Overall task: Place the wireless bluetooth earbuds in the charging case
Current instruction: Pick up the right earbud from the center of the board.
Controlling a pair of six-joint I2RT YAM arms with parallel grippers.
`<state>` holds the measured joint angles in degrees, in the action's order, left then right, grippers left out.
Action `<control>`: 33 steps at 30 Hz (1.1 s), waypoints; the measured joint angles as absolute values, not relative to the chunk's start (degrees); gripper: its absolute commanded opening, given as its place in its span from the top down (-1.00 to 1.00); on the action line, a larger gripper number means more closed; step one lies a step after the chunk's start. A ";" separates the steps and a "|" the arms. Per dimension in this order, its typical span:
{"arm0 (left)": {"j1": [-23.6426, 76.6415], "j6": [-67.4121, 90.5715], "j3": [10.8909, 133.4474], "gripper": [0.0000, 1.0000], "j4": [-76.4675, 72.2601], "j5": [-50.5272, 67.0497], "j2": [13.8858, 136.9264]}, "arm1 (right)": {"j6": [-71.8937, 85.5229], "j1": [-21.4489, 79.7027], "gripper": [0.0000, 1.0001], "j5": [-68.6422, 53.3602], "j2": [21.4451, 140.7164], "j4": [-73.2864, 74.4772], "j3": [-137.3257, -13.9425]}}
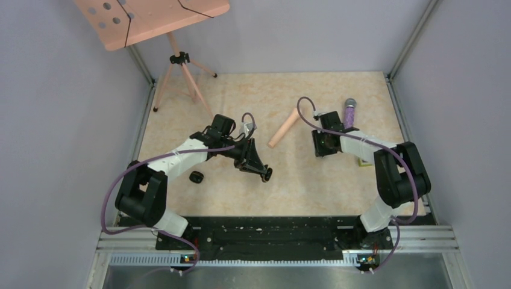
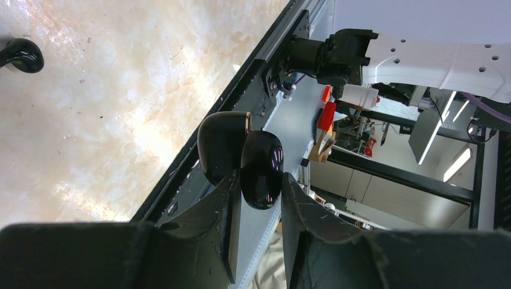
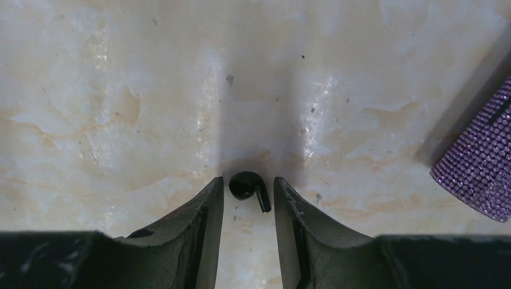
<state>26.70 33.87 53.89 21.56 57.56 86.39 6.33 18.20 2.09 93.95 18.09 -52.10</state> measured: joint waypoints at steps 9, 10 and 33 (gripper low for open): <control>26.70 33.65 53.89 1.00 21.56 57.56 86.39 | 4.91 19.99 0.33 3.68 96.42 18.96 -54.96; 26.70 33.63 53.89 1.00 21.56 57.56 86.39 | 4.91 20.03 0.33 3.68 96.44 19.20 -55.09; 26.70 33.23 53.89 1.00 21.54 57.56 86.39 | 6.63 20.10 0.39 0.75 96.29 20.97 -55.33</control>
<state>26.70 33.23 53.89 21.54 57.56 86.39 6.63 20.10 0.75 96.29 20.97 -55.33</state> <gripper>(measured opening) 0.323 0.302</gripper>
